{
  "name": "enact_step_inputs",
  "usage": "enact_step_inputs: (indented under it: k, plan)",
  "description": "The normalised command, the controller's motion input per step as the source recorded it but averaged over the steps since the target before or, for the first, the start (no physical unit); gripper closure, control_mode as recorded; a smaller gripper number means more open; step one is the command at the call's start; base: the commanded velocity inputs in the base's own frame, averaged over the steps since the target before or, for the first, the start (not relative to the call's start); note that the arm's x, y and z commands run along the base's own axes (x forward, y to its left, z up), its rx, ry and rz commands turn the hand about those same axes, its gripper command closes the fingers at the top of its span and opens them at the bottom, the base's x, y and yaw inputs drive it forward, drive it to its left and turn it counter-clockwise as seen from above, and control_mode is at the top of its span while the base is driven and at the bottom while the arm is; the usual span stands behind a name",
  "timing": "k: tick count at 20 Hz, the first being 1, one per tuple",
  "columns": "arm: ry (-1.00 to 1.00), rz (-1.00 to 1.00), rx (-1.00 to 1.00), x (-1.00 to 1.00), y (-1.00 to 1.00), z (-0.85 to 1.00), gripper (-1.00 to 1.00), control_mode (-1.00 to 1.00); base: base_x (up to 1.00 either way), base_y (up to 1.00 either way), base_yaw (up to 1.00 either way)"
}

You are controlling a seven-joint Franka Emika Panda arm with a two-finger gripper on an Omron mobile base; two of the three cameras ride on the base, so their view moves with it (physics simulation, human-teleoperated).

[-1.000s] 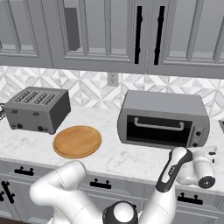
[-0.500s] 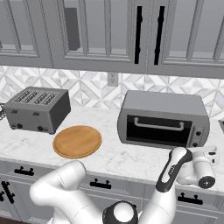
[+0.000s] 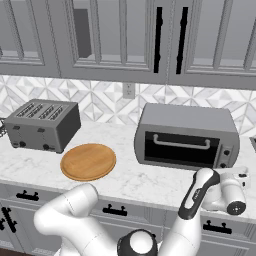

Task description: Pick up the kebab skewer and baguette bread, and place them inside the toaster oven. Close the toaster oven door and start by setting the timer.

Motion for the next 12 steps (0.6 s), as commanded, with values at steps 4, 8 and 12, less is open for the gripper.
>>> enact_step_inputs:
  k: [4, 8, 12]
  plan:
    - [0.0, -0.01, 0.13, -0.01, 0.0, 0.19, 1.0, -1.0, 0.0, 0.0, 0.0]
    - [0.0, 0.0, 0.17, -0.01, 0.0, 0.21, 1.0, -1.0, 0.0, 0.0, 0.0]
    - [0.0, 0.0, 0.2, -0.04, 0.0, 0.17, 1.0, -1.0, 0.0, 0.0, 0.0]
